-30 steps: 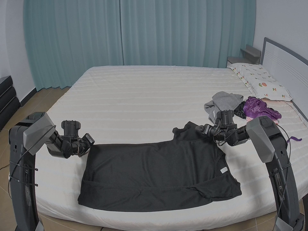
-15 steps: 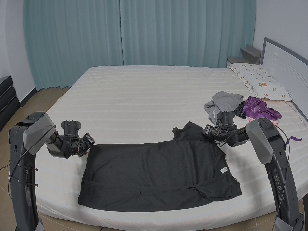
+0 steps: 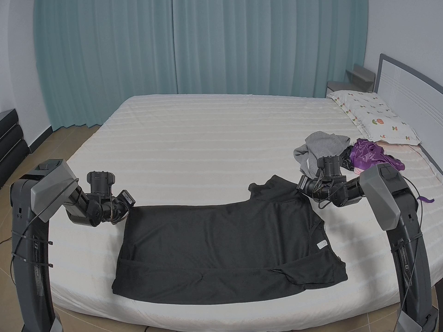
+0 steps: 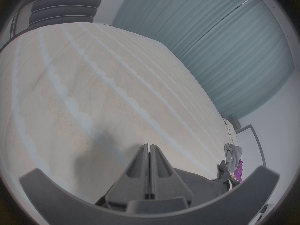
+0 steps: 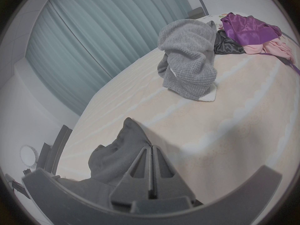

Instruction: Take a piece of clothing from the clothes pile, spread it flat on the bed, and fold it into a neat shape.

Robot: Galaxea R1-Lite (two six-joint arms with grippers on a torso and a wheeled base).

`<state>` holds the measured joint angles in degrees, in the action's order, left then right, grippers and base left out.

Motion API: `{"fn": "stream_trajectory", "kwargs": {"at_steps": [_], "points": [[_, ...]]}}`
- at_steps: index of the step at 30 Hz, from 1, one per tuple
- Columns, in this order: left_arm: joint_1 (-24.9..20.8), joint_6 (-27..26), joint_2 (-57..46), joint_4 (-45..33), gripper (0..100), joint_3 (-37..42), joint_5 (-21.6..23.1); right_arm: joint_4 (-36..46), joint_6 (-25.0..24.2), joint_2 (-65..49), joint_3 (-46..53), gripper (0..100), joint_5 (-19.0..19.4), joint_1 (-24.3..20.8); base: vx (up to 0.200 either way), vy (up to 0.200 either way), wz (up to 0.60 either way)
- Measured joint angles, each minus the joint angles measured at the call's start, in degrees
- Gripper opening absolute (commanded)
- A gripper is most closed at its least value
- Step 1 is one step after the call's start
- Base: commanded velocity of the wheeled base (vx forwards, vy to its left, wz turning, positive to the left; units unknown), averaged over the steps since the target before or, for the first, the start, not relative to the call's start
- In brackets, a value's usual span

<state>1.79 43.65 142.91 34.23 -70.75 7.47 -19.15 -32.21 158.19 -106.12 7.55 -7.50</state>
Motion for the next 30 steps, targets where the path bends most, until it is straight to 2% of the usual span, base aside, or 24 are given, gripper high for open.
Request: {"fn": "stream_trajectory", "kwargs": {"at_steps": [9,30], "points": [[0.1,-0.1,-1.6,1.3,0,1.5,-0.4,-1.2,-3.4,-2.8,1.7,0,0.1,0.7,0.000,0.000,0.00],[0.4,-0.2,-4.2,5.7,0,5.0,-0.6,-7.8,-3.0,-11.1,13.9,0,3.3,1.7,0.000,0.000,0.00]]}}
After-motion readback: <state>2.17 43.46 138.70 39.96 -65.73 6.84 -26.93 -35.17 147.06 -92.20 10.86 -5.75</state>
